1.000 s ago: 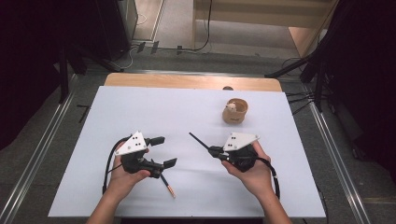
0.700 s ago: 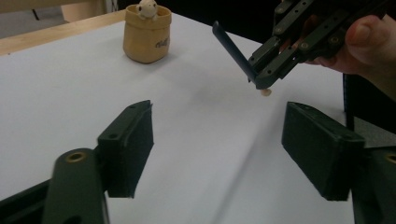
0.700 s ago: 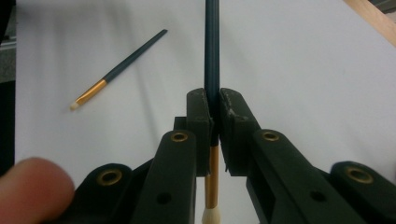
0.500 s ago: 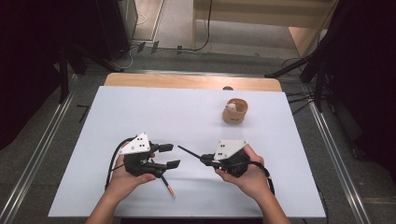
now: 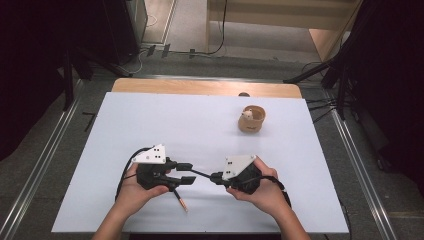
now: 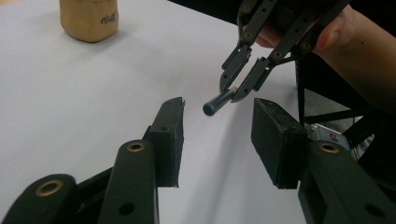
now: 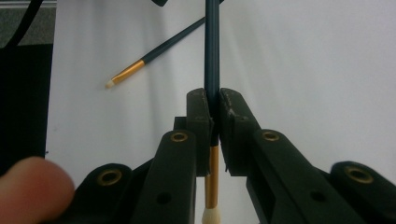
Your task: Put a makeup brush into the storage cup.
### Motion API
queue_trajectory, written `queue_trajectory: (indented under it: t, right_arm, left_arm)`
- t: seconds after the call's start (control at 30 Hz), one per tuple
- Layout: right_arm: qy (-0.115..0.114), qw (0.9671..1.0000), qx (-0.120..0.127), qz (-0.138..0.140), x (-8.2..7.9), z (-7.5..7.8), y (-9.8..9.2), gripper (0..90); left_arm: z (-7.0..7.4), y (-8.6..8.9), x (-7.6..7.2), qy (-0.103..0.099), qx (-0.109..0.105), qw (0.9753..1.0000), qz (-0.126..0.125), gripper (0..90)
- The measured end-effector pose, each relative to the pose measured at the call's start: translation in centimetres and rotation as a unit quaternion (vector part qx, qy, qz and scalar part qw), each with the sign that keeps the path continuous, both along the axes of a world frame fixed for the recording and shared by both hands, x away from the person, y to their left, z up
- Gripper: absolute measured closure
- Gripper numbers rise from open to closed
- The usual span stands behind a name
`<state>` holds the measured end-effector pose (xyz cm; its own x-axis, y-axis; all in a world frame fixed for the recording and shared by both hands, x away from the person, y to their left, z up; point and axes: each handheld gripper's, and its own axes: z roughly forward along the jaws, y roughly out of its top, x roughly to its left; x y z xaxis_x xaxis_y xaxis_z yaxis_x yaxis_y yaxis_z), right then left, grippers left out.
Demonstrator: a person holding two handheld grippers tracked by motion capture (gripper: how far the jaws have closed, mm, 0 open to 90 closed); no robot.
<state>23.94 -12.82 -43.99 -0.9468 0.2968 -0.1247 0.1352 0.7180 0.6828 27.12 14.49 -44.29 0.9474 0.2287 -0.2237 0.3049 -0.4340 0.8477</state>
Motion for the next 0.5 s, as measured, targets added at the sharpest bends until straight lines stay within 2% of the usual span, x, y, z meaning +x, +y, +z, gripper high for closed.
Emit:
queue_trajectory:
  t: [0.4,0.5]
  right_arm:
    - [0.002,0.9998,-0.015,0.016,-0.04,-0.24,0.31,84.9]
    - [0.003,0.9996,-0.020,0.018,-0.10,-0.30,0.40,84.9]
  left_arm:
    - [-0.12,-0.25,0.24,0.016,0.012,0.9996,-0.020,66.2]
    - [-0.08,-0.30,0.21,0.016,0.015,0.9996,-0.017,67.9]
